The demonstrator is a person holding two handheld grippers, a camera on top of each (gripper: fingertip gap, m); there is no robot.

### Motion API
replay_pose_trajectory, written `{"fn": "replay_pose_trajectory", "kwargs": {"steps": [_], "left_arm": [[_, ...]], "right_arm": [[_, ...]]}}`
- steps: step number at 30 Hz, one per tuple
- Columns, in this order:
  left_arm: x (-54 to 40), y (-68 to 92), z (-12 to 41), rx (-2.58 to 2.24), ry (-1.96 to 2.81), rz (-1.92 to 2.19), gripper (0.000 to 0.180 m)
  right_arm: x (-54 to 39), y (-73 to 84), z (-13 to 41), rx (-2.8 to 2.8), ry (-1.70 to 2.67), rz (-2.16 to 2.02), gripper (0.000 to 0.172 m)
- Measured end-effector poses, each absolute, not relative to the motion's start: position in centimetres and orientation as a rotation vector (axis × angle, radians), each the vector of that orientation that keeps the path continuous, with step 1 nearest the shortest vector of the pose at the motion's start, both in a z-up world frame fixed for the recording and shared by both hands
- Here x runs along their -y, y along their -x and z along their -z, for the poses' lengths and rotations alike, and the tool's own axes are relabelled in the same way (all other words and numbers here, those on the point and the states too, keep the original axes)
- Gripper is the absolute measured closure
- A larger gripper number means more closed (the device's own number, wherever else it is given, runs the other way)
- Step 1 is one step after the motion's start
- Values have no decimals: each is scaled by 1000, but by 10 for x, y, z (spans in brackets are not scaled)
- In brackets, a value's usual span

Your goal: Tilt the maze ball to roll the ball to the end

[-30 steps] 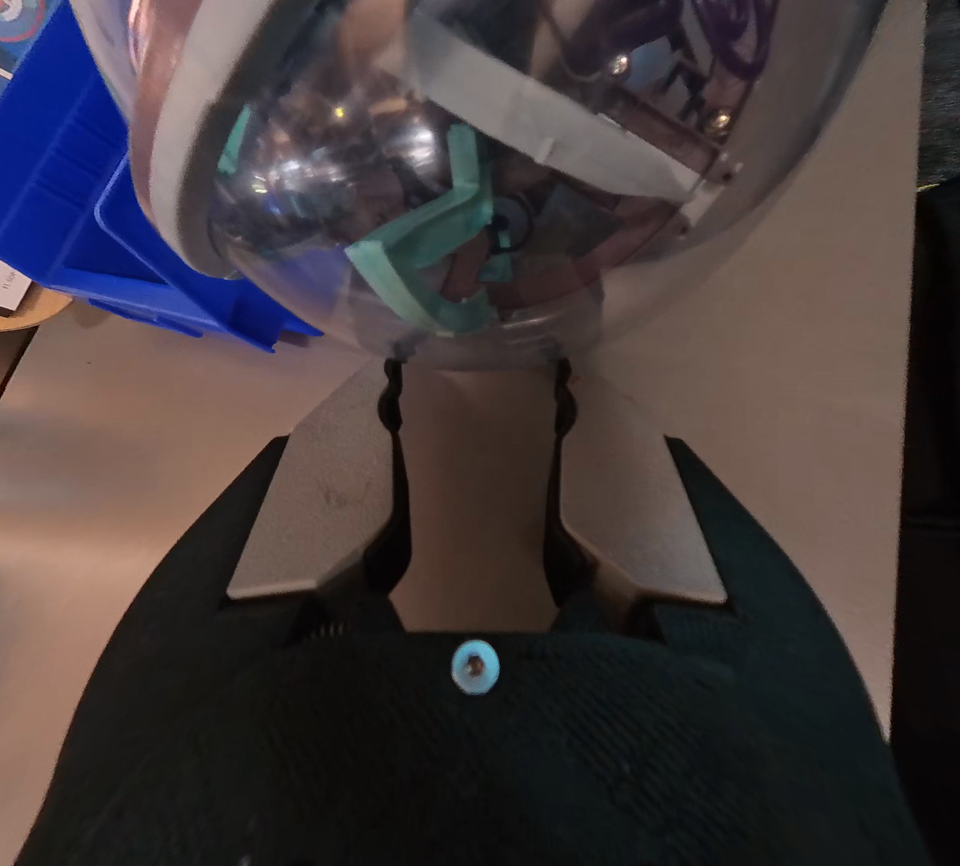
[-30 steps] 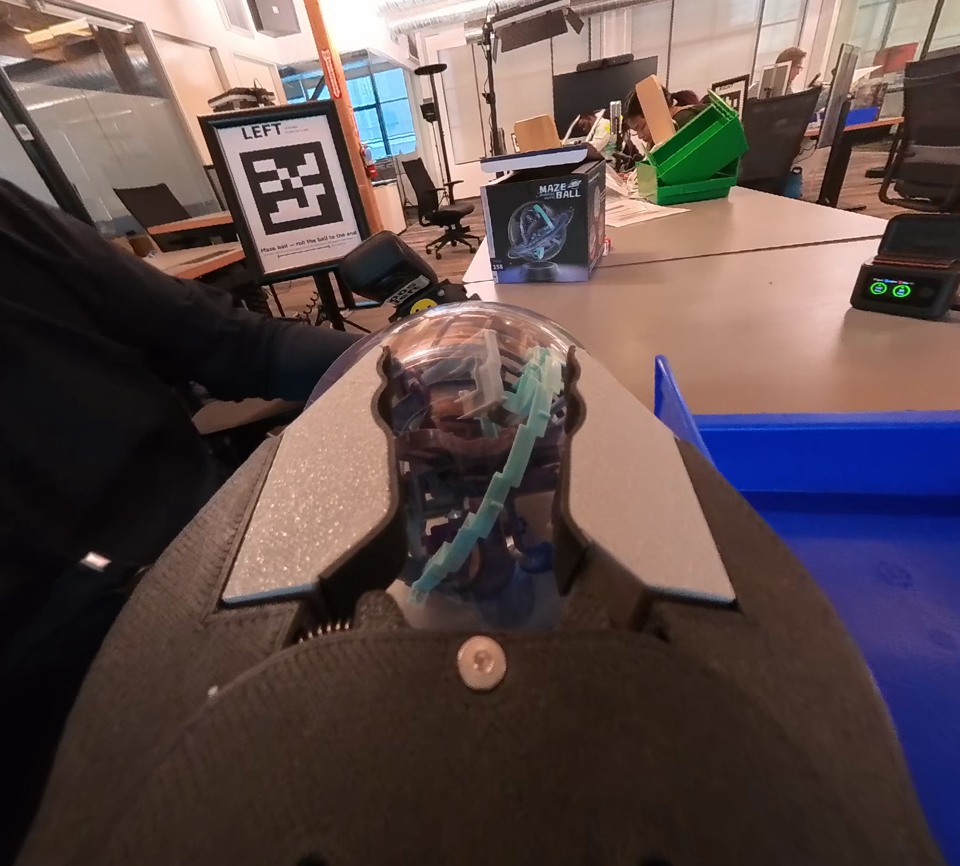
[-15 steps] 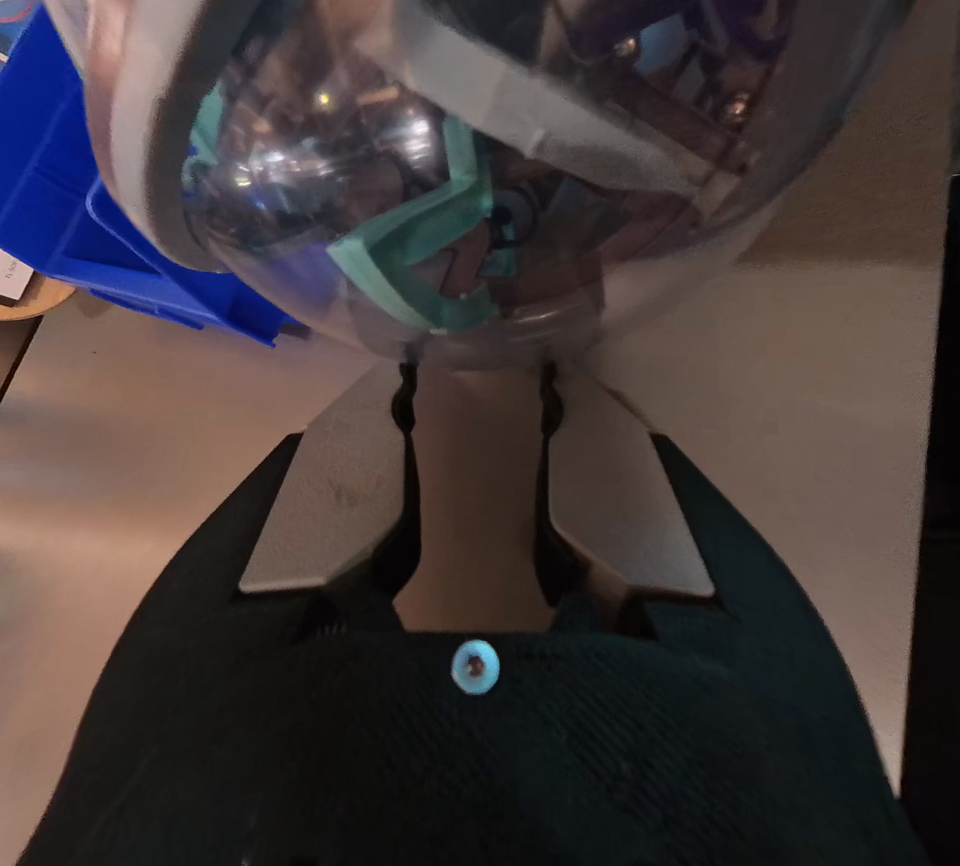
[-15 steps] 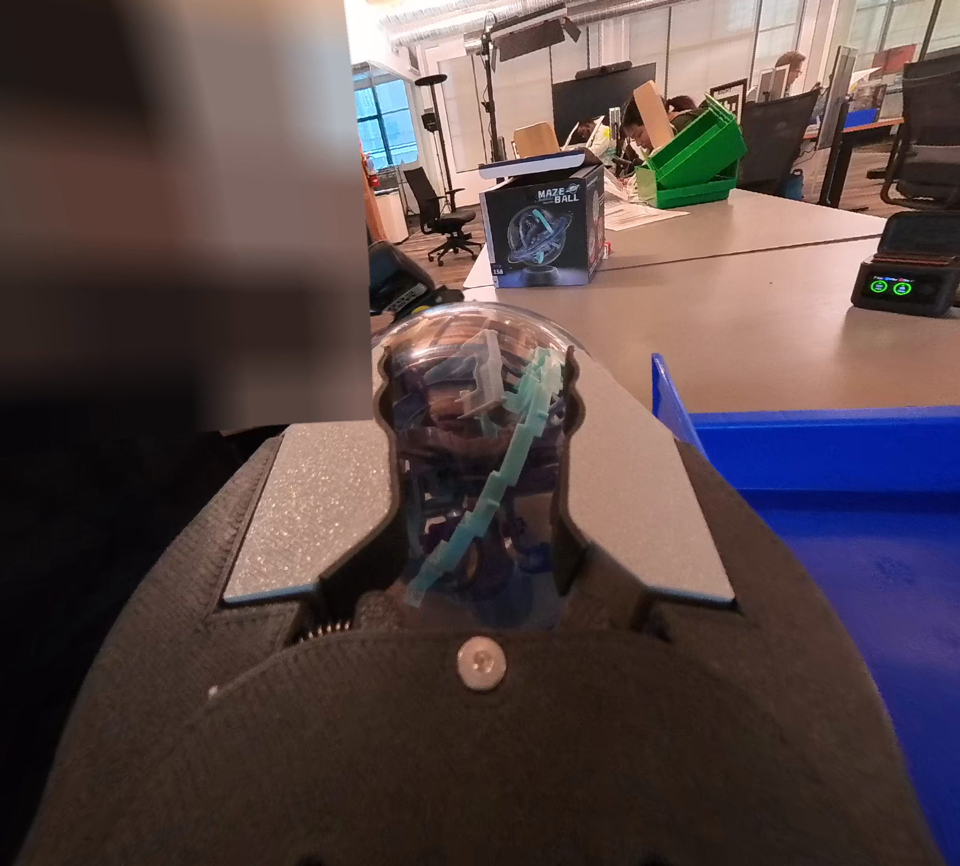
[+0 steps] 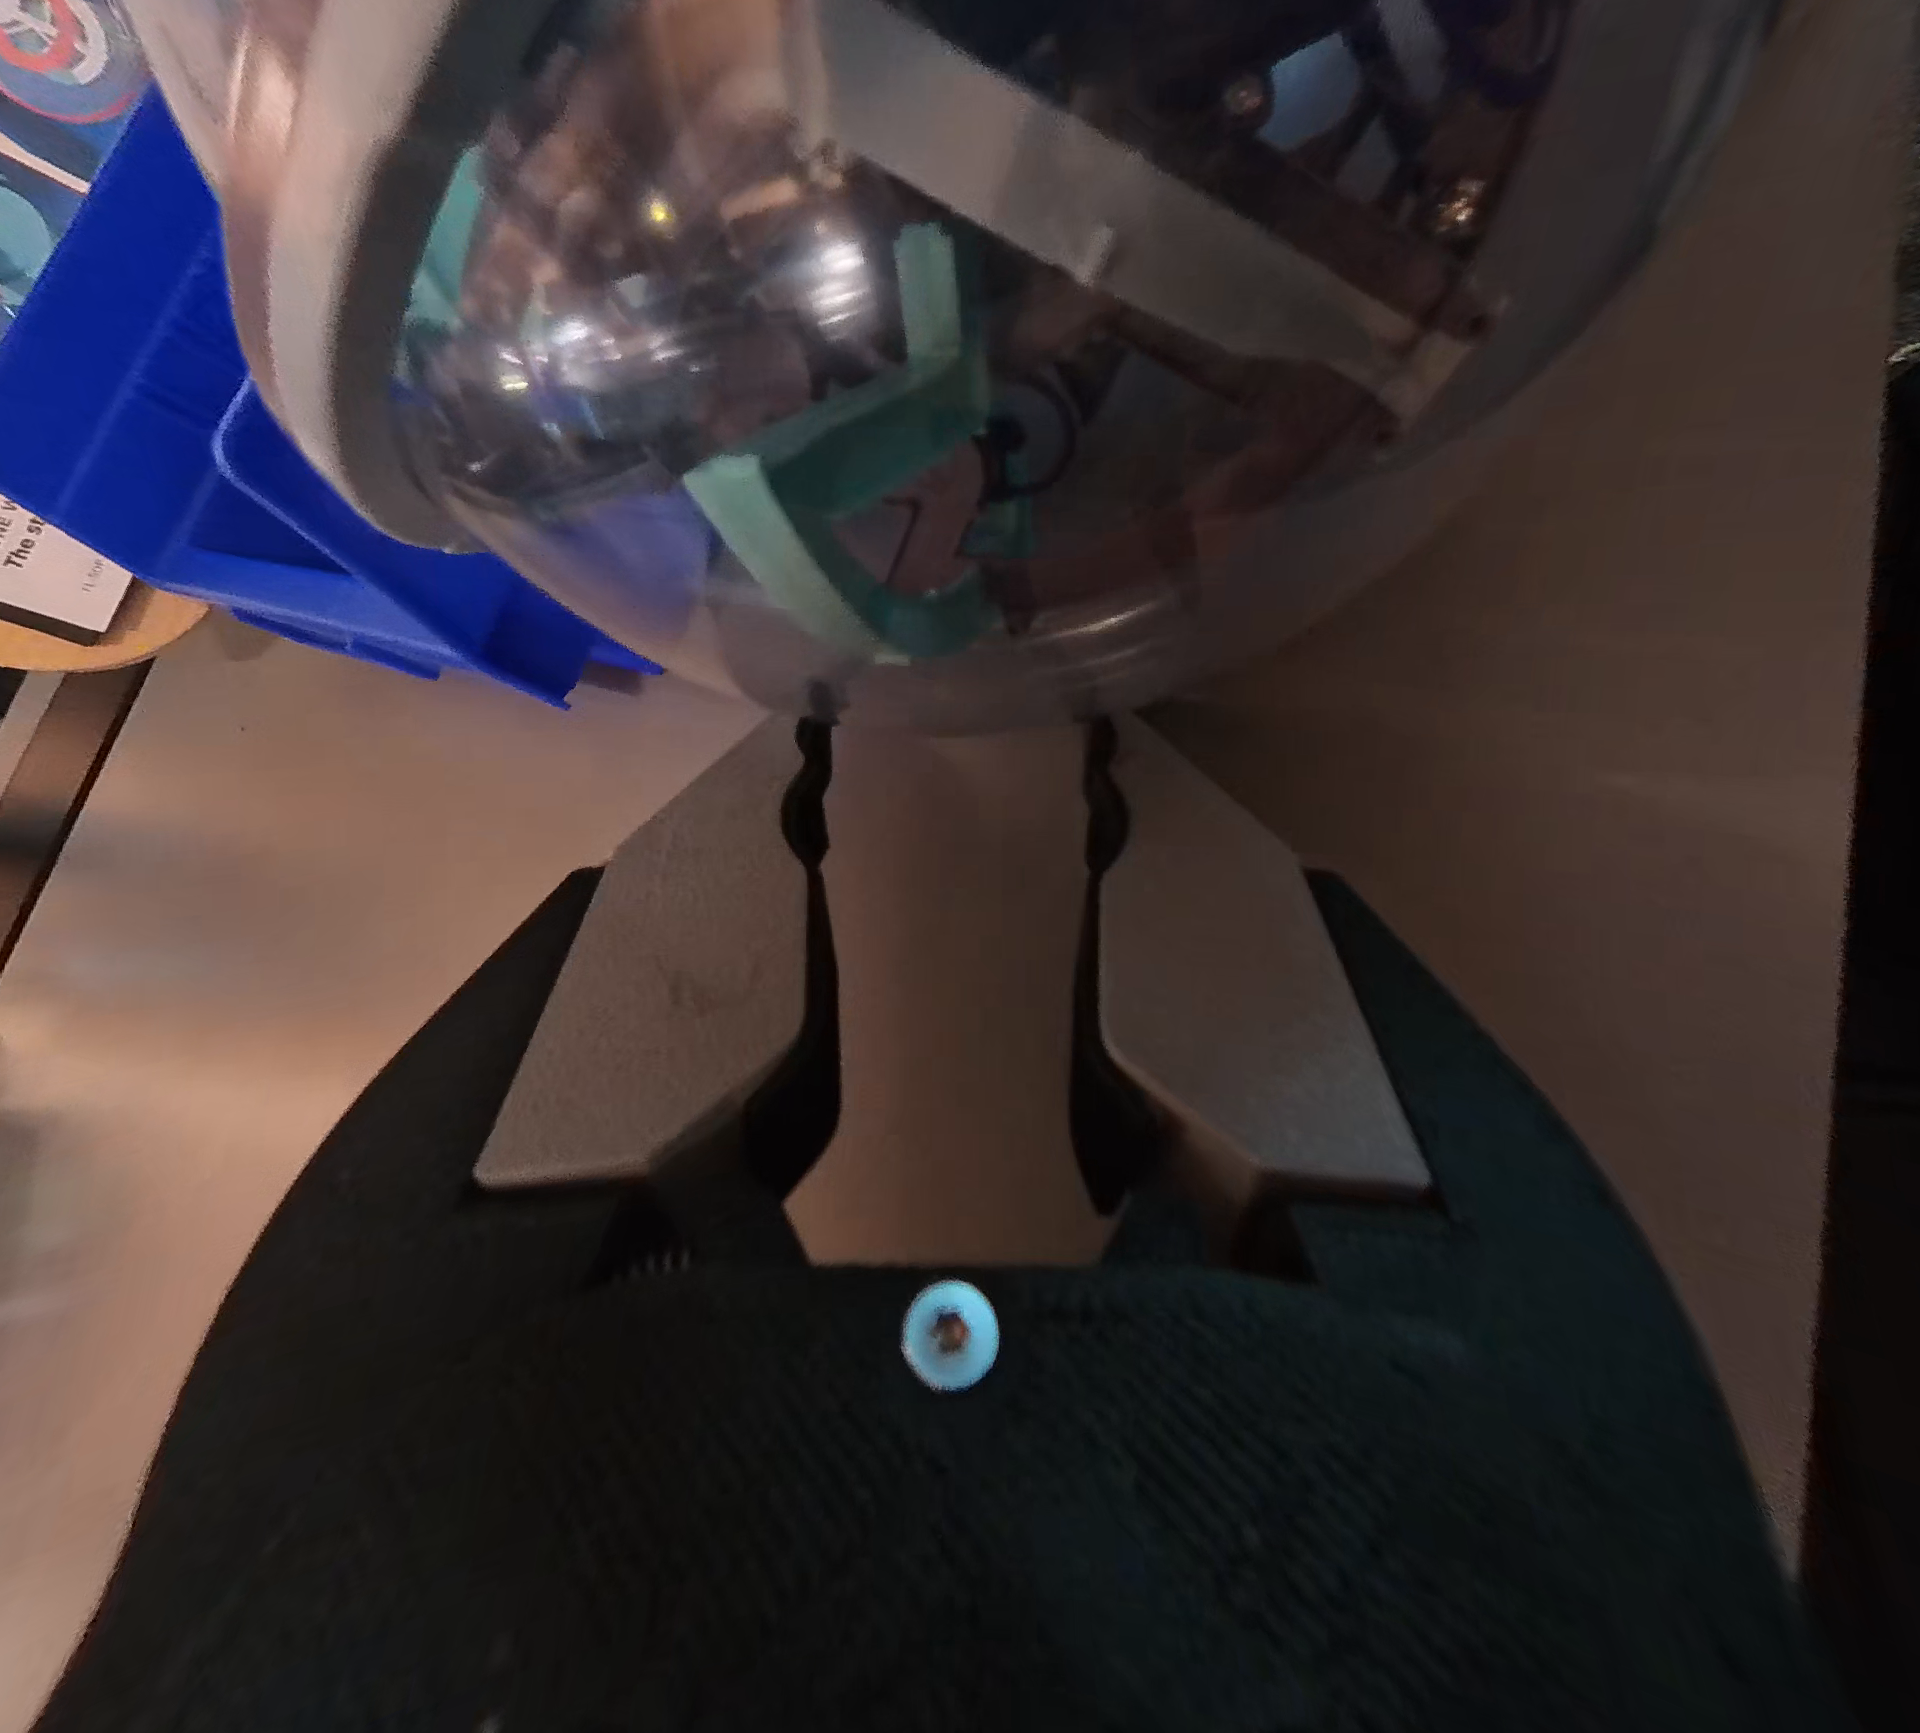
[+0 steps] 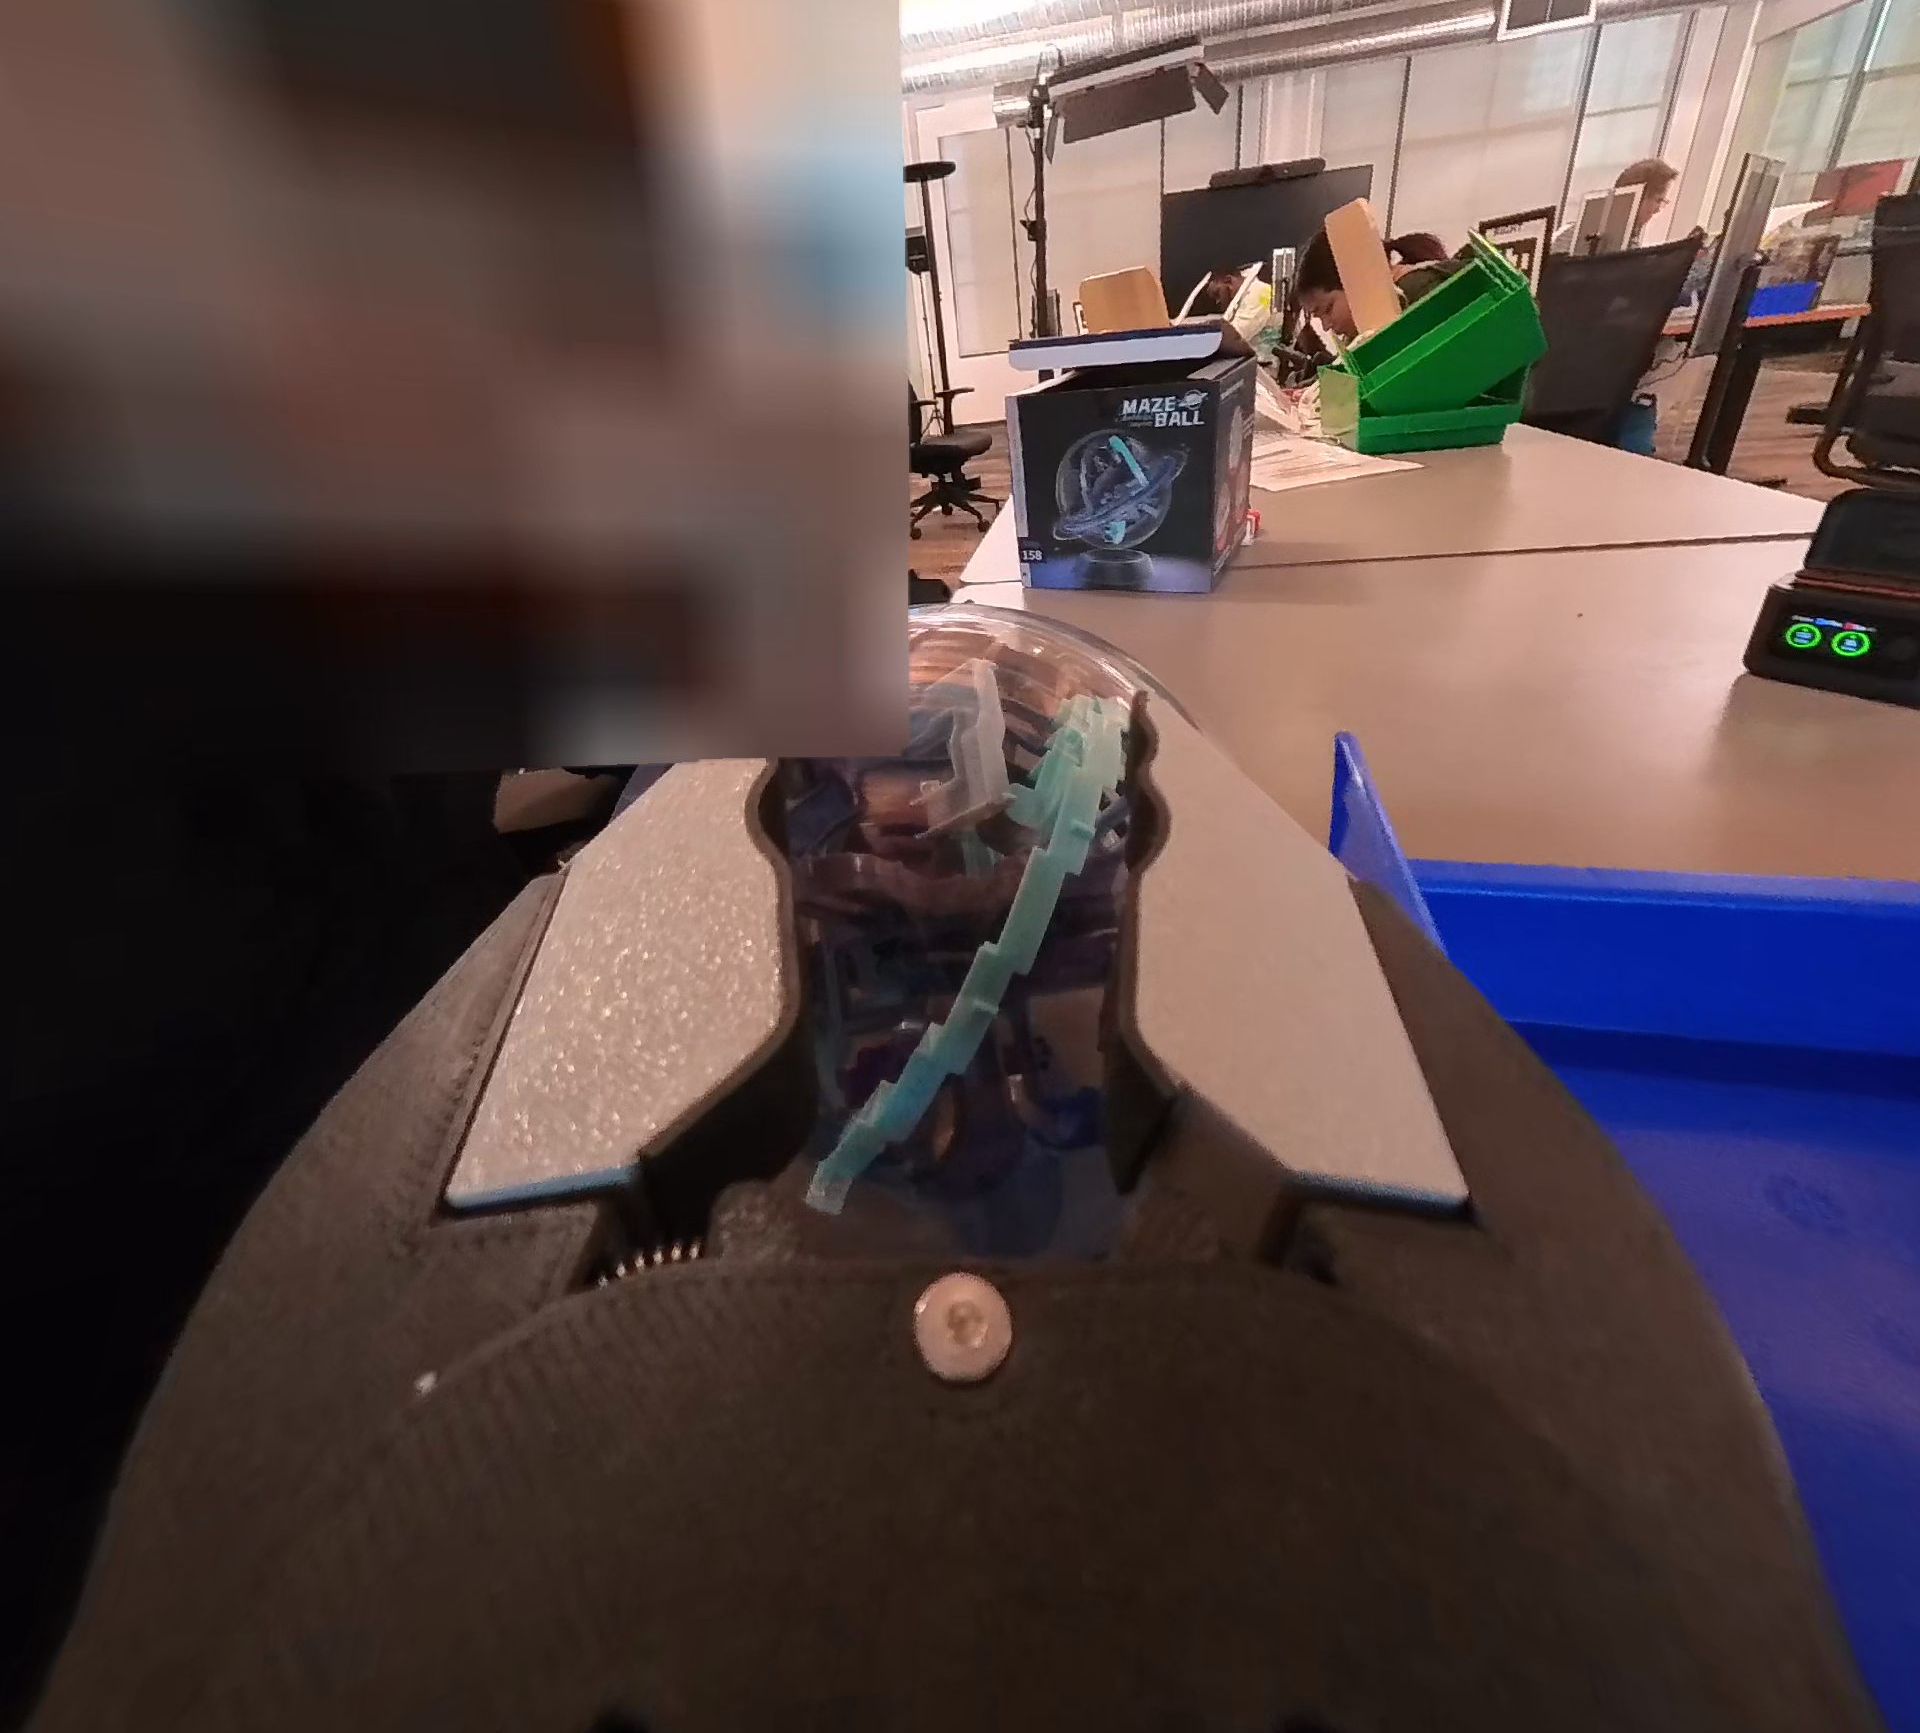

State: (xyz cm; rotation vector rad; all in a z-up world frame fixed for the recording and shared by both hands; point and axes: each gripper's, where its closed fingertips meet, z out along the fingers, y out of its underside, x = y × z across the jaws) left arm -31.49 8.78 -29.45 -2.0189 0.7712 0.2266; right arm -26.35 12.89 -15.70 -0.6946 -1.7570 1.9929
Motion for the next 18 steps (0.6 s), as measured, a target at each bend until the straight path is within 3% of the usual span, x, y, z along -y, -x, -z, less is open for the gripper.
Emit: {"fn": "replay_pose_trajectory", "kwargs": {"steps": [18], "left_arm": [[-86, 311, 290, -762, 1992, -198, 135]], "right_arm": [[-137, 262, 158, 1730, 675, -2074, 112]]}}
